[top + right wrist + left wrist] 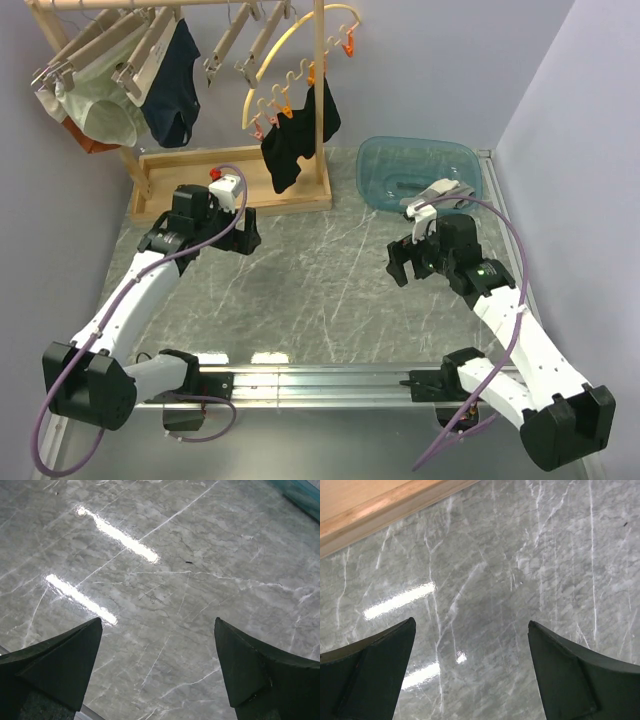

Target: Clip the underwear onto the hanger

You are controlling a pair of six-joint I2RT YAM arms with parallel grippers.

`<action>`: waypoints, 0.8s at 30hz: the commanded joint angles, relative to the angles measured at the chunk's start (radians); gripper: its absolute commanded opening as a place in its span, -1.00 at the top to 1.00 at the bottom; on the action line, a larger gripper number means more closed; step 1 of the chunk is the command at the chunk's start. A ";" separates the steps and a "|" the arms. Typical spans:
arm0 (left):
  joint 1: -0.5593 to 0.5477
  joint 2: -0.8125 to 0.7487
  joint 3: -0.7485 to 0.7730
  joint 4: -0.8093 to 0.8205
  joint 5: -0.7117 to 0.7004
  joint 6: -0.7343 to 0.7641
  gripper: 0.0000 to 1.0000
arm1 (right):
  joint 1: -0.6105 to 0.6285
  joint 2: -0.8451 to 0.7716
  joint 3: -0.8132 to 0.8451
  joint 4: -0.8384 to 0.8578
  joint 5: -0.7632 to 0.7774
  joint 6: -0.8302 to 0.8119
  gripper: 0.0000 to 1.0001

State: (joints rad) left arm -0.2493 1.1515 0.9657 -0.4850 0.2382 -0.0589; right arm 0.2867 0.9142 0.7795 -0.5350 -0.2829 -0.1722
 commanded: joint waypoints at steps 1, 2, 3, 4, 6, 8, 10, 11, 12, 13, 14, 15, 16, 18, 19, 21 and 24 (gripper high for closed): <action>-0.002 -0.044 0.044 0.003 0.070 0.034 -0.99 | -0.017 0.026 0.046 0.007 -0.013 0.008 -1.00; -0.002 -0.038 0.060 -0.007 0.084 0.037 -0.99 | -0.023 0.044 0.065 -0.005 -0.021 0.005 -1.00; -0.002 -0.027 0.071 -0.020 0.099 0.042 -0.99 | -0.035 0.090 0.088 -0.020 -0.030 -0.007 -1.00; -0.002 -0.023 0.080 -0.029 0.110 0.039 -0.99 | -0.041 0.118 0.145 -0.057 -0.045 -0.013 -1.00; -0.002 -0.029 0.093 -0.024 0.121 0.037 -0.99 | -0.064 0.200 0.210 -0.086 -0.052 -0.032 -1.00; -0.002 -0.041 0.096 -0.009 0.106 0.044 -0.99 | -0.084 0.248 0.302 -0.114 -0.055 -0.049 -1.00; -0.002 -0.062 0.097 0.011 0.079 0.042 -0.99 | -0.119 0.331 0.412 -0.152 -0.052 -0.078 -1.00; -0.002 -0.068 0.099 0.035 0.031 0.034 -0.99 | -0.135 0.366 0.458 -0.170 -0.041 -0.088 -1.00; -0.002 -0.082 0.100 0.046 0.000 0.022 -0.99 | -0.145 0.441 0.502 -0.193 -0.041 -0.111 -1.00; -0.002 -0.085 0.103 0.054 -0.032 0.001 -0.99 | -0.177 0.480 0.592 -0.227 -0.041 -0.122 -1.00; -0.001 -0.091 0.108 0.063 -0.055 -0.008 -0.99 | -0.191 0.518 0.640 -0.244 -0.039 -0.131 -1.00; -0.002 -0.098 0.117 0.068 -0.078 -0.013 -0.99 | -0.210 0.596 0.683 -0.259 -0.039 -0.145 -1.00; -0.002 -0.101 0.122 0.068 -0.077 -0.009 -0.99 | -0.225 0.636 0.773 -0.293 -0.042 -0.153 -1.00; -0.002 -0.095 0.140 0.054 -0.059 -0.015 -0.99 | -0.256 0.768 0.912 -0.357 -0.030 -0.176 -1.00; -0.002 -0.090 0.151 0.046 -0.051 -0.021 -0.99 | -0.262 0.811 0.955 -0.379 -0.029 -0.185 -0.99; -0.002 -0.081 0.174 0.037 -0.040 -0.038 -0.99 | -0.276 0.927 1.062 -0.422 -0.013 -0.205 -0.98; -0.002 -0.070 0.202 0.033 -0.039 -0.050 -0.99 | -0.291 1.050 1.156 -0.422 0.008 -0.216 -0.96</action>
State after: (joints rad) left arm -0.2493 1.0775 1.1107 -0.4736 0.2073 -0.0757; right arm 0.0074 1.8751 1.8469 -0.8635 -0.3027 -0.3492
